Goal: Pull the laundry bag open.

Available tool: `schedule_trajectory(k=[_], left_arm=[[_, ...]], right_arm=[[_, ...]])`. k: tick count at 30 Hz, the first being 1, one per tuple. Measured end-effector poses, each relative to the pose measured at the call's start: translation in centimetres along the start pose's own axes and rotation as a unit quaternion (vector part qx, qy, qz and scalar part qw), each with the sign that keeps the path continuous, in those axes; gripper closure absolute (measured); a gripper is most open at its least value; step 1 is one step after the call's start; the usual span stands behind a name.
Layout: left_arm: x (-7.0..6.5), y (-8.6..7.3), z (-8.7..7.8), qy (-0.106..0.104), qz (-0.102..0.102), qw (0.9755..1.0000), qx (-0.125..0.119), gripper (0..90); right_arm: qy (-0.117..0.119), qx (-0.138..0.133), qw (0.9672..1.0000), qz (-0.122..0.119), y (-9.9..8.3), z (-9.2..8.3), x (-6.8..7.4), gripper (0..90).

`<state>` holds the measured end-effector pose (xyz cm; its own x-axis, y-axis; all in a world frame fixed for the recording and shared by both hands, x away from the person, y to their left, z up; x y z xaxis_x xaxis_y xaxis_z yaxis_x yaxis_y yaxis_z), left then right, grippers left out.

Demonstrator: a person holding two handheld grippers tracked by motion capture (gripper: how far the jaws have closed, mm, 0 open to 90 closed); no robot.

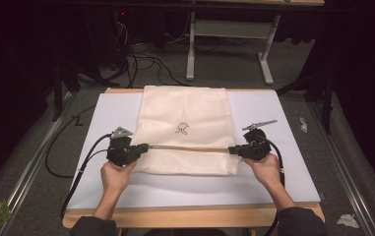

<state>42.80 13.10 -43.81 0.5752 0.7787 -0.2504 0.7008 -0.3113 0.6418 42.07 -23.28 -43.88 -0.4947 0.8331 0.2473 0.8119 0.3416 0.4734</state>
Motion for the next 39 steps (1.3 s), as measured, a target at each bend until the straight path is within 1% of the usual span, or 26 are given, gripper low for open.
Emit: schedule_trajectory(k=[1, 3, 4, 7, 10, 12, 13, 14, 15, 16, 17, 18, 19, 20, 21, 24, 30, 31, 32, 33, 34, 35, 36, 37, 38, 39], left_arm=[[0.0, 0.0, 0.0, 0.004, 0.002, 1.0000, 0.000, 87.4], [-0.1, 0.2, -0.2, 0.009, 0.003, 1.0000, -0.003, 87.4], [-0.1, 0.3, -0.3, 0.008, 0.002, 1.0000, -0.005, 87.4], [0.0, 0.2, -0.1, 0.009, 0.004, 0.9999, -0.001, 87.4], [0.0, 0.2, 0.0, 0.007, 0.005, 1.0000, 0.004, 87.4], [0.0, 0.3, 0.0, 0.005, 0.004, 1.0000, 0.004, 87.4], [0.0, 0.3, 0.0, 0.006, 0.002, 1.0000, 0.004, 87.4], [0.2, 0.3, -0.1, 0.022, 0.003, 0.9998, 0.005, 87.5], [0.5, 0.3, -0.2, 0.009, -0.003, 0.9999, 0.003, 87.5], [0.6, 0.2, -0.4, 0.019, -0.005, 0.9998, 0.004, 87.5], [0.7, 0.2, -0.6, 0.017, -0.004, 0.9998, 0.002, 87.5], [0.7, 0.2, -0.7, 0.013, -0.006, 0.9999, -0.001, 87.5], [0.6, 0.3, -0.8, 0.013, -0.004, 0.9999, -0.002, 87.5], [0.5, 0.4, -0.9, 0.014, 0.001, 0.9999, -0.003, 87.5], [0.3, 0.5, -0.8, 0.017, 0.006, 0.9998, -0.003, 87.5], [0.3, 0.5, -0.7, 0.016, 0.005, 0.9999, -0.002, 87.5], [0.6, 0.5, -0.8, 0.020, 0.003, 0.9998, 0.004, 87.5], [0.8, 0.5, -0.8, 0.027, 0.003, 0.9996, 0.007, 87.5], [0.9, 0.5, -0.8, 0.026, 0.001, 0.9996, 0.008, 87.5], [1.0, 0.5, -0.9, 0.029, 0.002, 0.9995, 0.009, 87.5], [1.1, 0.5, -0.9, 0.043, 0.005, 0.9990, 0.011, 87.5], [1.3, 0.5, -1.1, 0.052, 0.003, 0.9986, 0.011, 87.6], [1.6, 0.5, -1.2, 0.041, -0.003, 0.9991, 0.008, 87.6], [1.8, 0.4, -1.4, 0.049, -0.005, 0.9988, 0.007, 87.6], [2.0, 0.4, -1.6, 0.048, -0.006, 0.9988, 0.005, 87.6], [2.1, 0.5, -1.8, 0.043, -0.010, 0.9990, 0.004, 87.6]], right_arm=[[0.008, -0.006, 0.9999, 0.004, 0.0, -0.2, 0.0, 84.3], [-0.009, -0.003, 0.9999, -0.010, 0.1, 0.0, 0.4, 84.3], [-0.010, 0.000, 0.9999, -0.012, 0.1, 0.1, 0.4, 84.3], [-0.004, 0.001, 0.9999, -0.010, 0.2, 0.3, 0.2, 84.3], [-0.004, -0.006, 0.9999, -0.010, 0.2, 0.0, 0.1, 84.3], [-0.002, -0.005, 0.9999, -0.009, 0.1, -0.1, 0.0, 84.3], [0.000, -0.004, 0.9999, -0.010, 0.1, 0.0, -0.1, 84.3], [-0.001, -0.003, 1.0000, -0.009, 0.1, 0.0, 0.0, 84.4], [-0.017, 0.001, 0.9998, -0.010, 0.1, 0.0, -0.1, 84.3], [-0.006, -0.001, 1.0000, -0.006, 0.0, -0.1, -0.3, 84.3], [-0.008, -0.002, 1.0000, -0.002, 0.0, -0.3, -0.4, 84.4], [-0.012, -0.004, 0.9999, -0.004, 0.0, -0.4, -0.6, 84.4], [-0.005, -0.006, 1.0000, 0.000, -0.1, -0.5, -0.6, 84.4], [-0.007, -0.006, 1.0000, 0.001, -0.1, -0.6, -0.6, 84.4], [-0.010, -0.006, 0.9999, -0.002, -0.1, -0.6, -0.6, 84.4], [-0.018, -0.002, 0.9998, -0.004, 0.0, -0.4, -0.5, 84.5], [-0.006, -0.004, 1.0000, 0.000, -0.1, -0.3, -0.8, 84.4], [-0.004, -0.005, 1.0000, 0.000, 0.0, -0.3, -0.8, 84.5], [-0.007, -0.007, 1.0000, -0.002, 0.0, -0.3, -0.8, 84.4], [-0.002, -0.008, 1.0000, -0.001, 0.0, -0.4, -0.8, 84.4], [-0.002, -0.008, 1.0000, -0.001, 0.0, -0.4, -0.8, 84.5], [-0.015, -0.005, 0.9999, -0.005, 0.0, -0.3, -0.8, 84.5], [-0.022, -0.002, 0.9997, -0.004, -0.1, -0.3, -1.0, 84.5], [-0.009, -0.004, 0.9999, 0.004, -0.2, -0.4, -1.3, 84.6], [-0.017, -0.004, 0.9998, 0.005, -0.2, -0.4, -1.5, 84.6], [-0.022, -0.004, 0.9997, 0.006, -0.3, -0.5, -1.7, 84.5]])
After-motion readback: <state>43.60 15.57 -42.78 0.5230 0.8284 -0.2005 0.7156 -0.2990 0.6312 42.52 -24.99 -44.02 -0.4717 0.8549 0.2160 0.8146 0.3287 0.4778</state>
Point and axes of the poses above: each handheld gripper's, and its own axes: z roughly forward along the jaws, y roughly out of its top, x roughly to its left, the point moved 5 cm from there along z, roughly forward along the jaws, and after that the axes turned 9 degrees about x, right-handed, at the moved point
